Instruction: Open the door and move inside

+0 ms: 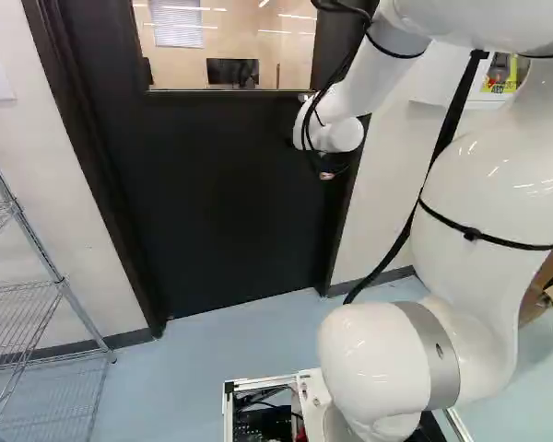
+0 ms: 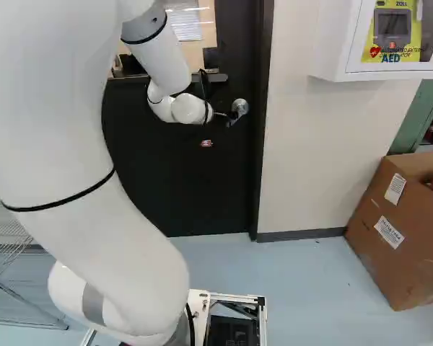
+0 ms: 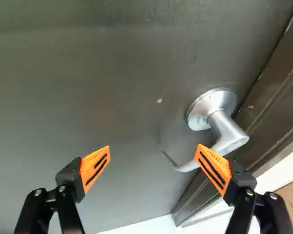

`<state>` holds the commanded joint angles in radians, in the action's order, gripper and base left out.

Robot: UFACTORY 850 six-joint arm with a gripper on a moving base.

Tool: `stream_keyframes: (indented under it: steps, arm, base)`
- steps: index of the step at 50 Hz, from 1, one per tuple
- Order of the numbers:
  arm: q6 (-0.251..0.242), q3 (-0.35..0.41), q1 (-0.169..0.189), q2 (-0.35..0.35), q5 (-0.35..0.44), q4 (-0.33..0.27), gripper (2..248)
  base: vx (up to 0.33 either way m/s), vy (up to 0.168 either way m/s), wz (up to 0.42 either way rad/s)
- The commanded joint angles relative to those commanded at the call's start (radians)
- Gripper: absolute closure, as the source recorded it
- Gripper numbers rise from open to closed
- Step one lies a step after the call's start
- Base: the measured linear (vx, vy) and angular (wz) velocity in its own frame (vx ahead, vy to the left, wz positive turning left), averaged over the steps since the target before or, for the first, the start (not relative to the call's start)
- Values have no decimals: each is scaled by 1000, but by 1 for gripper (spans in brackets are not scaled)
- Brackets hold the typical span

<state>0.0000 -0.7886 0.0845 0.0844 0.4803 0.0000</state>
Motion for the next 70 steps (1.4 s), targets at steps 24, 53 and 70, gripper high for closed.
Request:
stream_keyframes:
  steps: [24, 53, 70]
  arm:
    - [0, 4, 0, 49, 0, 0, 3]
    - [0, -33, -10, 95, -20, 54, 3]
    - [0, -92, -26, 148, -88, 174, 3]
  base:
    - [0, 0, 0]
    - [0, 0, 0]
    - [0, 0, 0]
